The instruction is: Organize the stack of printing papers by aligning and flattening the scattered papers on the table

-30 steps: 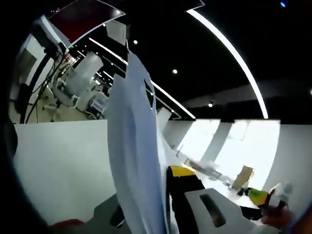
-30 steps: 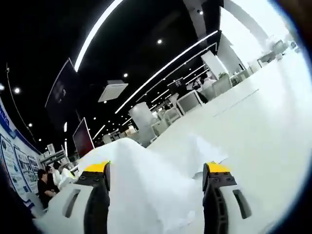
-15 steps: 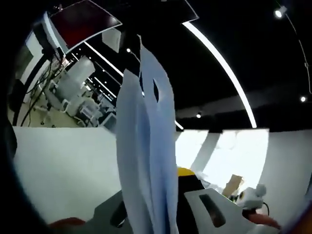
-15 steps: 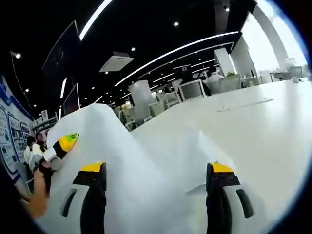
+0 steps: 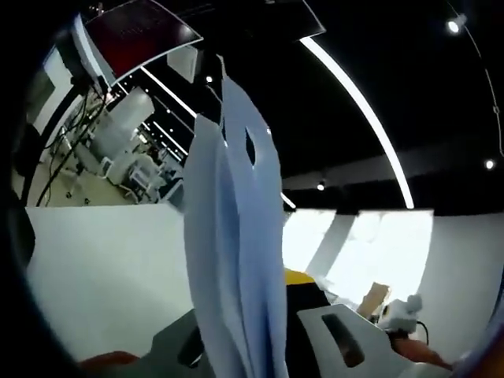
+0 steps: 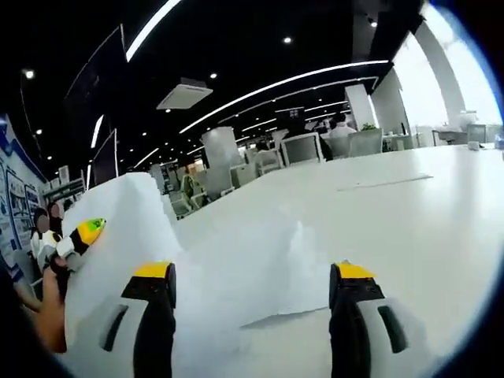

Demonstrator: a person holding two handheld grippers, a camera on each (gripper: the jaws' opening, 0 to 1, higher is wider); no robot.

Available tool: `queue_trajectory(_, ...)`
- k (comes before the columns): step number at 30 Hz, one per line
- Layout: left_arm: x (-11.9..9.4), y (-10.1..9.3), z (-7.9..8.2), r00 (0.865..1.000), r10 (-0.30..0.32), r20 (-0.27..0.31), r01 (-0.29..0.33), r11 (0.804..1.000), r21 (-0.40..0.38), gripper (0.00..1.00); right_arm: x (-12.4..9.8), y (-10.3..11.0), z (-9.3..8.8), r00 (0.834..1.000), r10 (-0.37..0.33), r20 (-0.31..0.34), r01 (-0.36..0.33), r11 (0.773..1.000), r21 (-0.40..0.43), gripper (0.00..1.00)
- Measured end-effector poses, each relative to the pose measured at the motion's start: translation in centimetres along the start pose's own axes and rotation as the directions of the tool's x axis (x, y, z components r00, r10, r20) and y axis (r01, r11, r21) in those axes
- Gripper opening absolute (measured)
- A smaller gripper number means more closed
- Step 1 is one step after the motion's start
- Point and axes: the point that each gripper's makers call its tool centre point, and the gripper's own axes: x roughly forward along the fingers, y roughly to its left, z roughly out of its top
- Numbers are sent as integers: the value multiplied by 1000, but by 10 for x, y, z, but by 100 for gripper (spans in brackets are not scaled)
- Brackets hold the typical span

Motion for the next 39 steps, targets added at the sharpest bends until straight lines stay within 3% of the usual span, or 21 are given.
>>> queue_trajectory(4, 0, -1, -1, 1000, 4, 0, -4, 1000, 7, 6, -1, -5, 10, 1000, 25, -8, -26, 998, -48, 75)
queue_trajectory(18, -4, -2, 4, 1000, -7, 26, 7, 1000, 16, 6, 5, -16, -1, 986, 100, -137, -121, 980, -155, 76)
queue_trajectory(29, -5, -4, 1, 1000, -13, 13, 12, 1000, 25, 6, 10, -18, 3, 970, 162, -181, -199, 958, -208, 76)
queue_trajectory(36, -6, -7, -3, 1000, -12, 0, 12, 999, 44, 6, 15, -23, 21, 957, 197, -212, -254, 923, -289, 80)
queue_trajectory(39, -7, -8, -4, 1000, -12, 1, 12, 999, 46, 6, 16, -27, 29, 960, 188, -209, -246, 921, -301, 80)
